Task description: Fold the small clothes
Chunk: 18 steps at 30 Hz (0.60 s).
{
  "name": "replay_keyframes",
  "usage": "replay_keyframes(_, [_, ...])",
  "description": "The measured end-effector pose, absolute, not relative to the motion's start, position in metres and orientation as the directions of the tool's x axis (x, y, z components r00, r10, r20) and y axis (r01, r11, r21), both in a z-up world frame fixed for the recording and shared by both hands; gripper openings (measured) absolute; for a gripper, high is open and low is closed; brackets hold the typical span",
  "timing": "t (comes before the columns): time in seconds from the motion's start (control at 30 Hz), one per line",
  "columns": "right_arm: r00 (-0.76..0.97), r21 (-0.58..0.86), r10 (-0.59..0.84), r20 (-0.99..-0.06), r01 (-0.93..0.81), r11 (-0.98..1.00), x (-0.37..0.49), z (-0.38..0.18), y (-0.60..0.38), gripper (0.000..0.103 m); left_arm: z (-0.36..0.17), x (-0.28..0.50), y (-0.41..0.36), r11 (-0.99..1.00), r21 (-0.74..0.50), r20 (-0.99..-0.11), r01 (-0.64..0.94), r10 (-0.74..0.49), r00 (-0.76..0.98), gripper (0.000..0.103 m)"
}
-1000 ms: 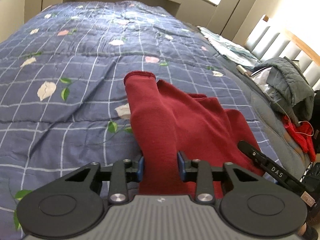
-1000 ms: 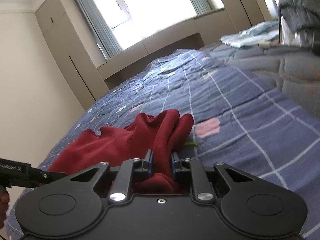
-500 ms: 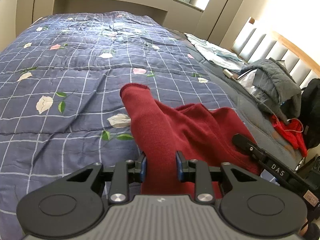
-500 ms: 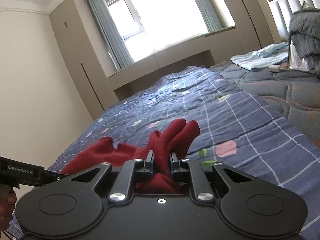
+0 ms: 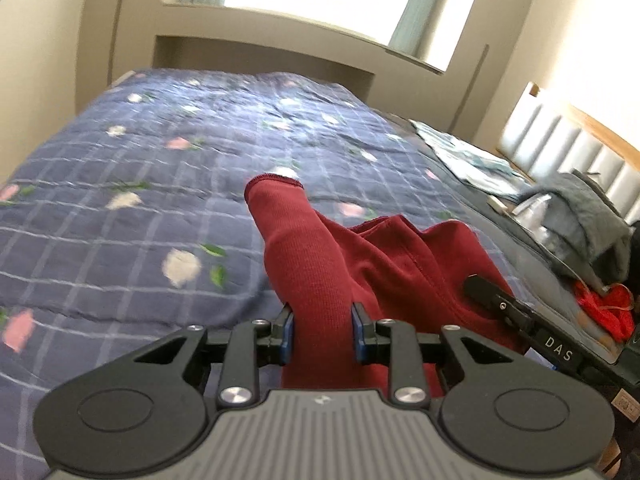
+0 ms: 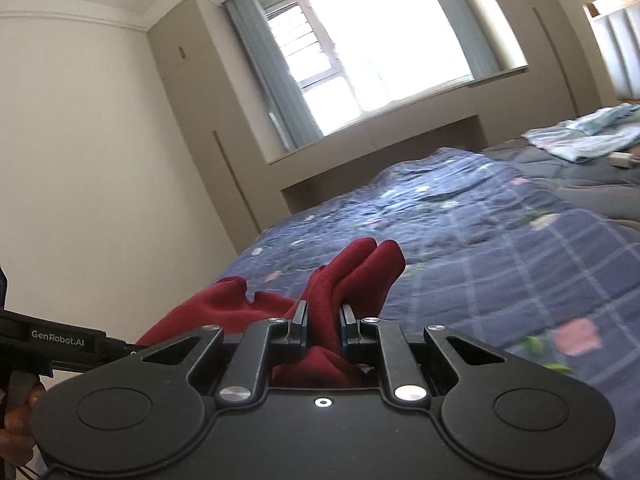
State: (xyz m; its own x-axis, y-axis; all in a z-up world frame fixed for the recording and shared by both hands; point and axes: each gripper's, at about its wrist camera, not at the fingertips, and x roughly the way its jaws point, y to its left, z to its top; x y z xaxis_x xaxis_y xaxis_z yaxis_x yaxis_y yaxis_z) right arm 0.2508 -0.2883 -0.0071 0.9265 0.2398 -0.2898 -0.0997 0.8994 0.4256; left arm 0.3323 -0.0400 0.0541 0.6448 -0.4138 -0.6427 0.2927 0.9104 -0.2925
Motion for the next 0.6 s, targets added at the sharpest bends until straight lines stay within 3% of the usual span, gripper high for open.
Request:
replay_keyframes(0.23, [0.896,0.462,0.316,-0.312,-0.147,0.874,0.301,-0.018,-0.244,0.015,0.044,0.358,0.005,0.94,-0.266,-0.608,0.213,-0.335,0.72,0.03])
replay_keyframes(0.6, [0.857,0.435,0.3,-0.419,-0.1,0.895,0.322,-0.047,-0.215,0.015,-0.008,0.369,0.039,0.936,-0.324,-0.649,0.137,-0.325,0.688,0.03])
